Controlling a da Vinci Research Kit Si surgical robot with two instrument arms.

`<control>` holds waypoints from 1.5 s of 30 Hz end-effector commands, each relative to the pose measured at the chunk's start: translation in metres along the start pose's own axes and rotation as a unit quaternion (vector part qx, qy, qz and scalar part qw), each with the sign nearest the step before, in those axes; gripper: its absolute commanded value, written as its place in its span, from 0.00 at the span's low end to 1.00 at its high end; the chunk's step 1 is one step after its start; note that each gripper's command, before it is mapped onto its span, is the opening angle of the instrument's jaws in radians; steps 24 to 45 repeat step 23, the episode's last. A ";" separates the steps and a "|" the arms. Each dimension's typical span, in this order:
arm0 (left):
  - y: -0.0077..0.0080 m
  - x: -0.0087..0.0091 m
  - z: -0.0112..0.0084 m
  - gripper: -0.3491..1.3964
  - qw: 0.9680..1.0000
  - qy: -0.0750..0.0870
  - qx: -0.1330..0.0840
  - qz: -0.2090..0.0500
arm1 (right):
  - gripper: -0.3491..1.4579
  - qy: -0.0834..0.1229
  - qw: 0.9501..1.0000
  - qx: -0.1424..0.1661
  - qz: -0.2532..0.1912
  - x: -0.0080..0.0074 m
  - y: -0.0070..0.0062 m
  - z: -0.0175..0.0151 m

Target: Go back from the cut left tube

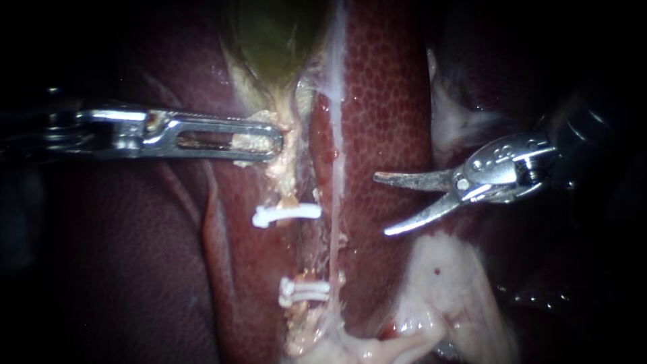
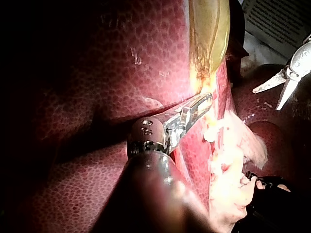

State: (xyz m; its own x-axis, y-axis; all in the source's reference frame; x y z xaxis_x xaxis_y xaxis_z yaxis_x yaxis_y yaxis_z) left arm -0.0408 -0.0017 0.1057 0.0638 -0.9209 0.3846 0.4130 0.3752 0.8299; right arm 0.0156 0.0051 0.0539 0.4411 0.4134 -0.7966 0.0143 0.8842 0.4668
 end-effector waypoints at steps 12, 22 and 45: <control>0.0001 -0.0002 0.0007 0.00 1.000 0.007 0.006 0.003 | 0.99 0.000 1.000 0.000 0.000 0.0000 0.0000 -0.0002; 0.0001 -0.0003 0.0005 0.00 1.000 0.009 0.009 0.003 | 0.99 0.001 1.000 0.000 0.001 0.0002 0.0000 -0.0002; 0.0001 -0.0003 0.0005 0.00 1.000 0.009 0.009 0.003 | 0.99 0.001 1.000 0.000 0.001 0.0002 0.0000 -0.0003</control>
